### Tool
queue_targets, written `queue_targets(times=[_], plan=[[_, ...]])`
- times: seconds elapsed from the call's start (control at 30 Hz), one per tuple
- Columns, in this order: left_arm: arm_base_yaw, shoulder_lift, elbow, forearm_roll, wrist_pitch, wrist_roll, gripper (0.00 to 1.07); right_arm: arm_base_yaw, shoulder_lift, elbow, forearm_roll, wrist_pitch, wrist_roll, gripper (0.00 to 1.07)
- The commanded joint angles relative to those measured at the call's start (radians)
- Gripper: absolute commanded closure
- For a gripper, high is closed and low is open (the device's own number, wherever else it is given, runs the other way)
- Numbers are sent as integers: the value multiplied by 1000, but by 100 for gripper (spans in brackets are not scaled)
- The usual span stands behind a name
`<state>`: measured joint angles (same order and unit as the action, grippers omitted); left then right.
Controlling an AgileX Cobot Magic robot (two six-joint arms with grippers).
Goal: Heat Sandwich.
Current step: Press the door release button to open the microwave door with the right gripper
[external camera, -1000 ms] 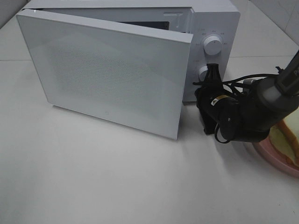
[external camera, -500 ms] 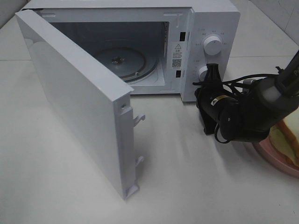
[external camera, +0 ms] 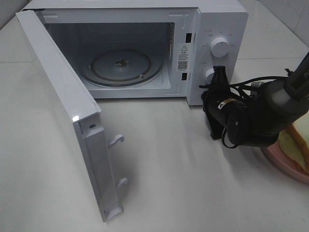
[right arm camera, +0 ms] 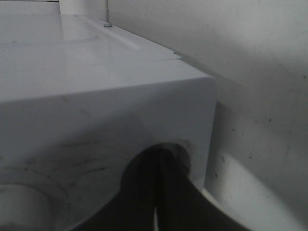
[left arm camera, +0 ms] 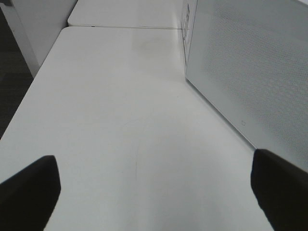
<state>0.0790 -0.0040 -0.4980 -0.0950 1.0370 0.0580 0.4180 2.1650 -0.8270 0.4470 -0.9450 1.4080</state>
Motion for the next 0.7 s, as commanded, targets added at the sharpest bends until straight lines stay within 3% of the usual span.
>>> queue_targets(times=[0.03, 0.3, 0.7], plan=[[1, -29, 2, 0, -1, 0, 3, -32, -8, -103, -53, -221, -18, 105], [1, -29, 2, 0, -1, 0, 3, -32, -10, -103, -54, -196, -35, 105], [1, -29, 2, 0, -1, 0, 3, -32, -45, -103, -45, 3, -85, 105]])
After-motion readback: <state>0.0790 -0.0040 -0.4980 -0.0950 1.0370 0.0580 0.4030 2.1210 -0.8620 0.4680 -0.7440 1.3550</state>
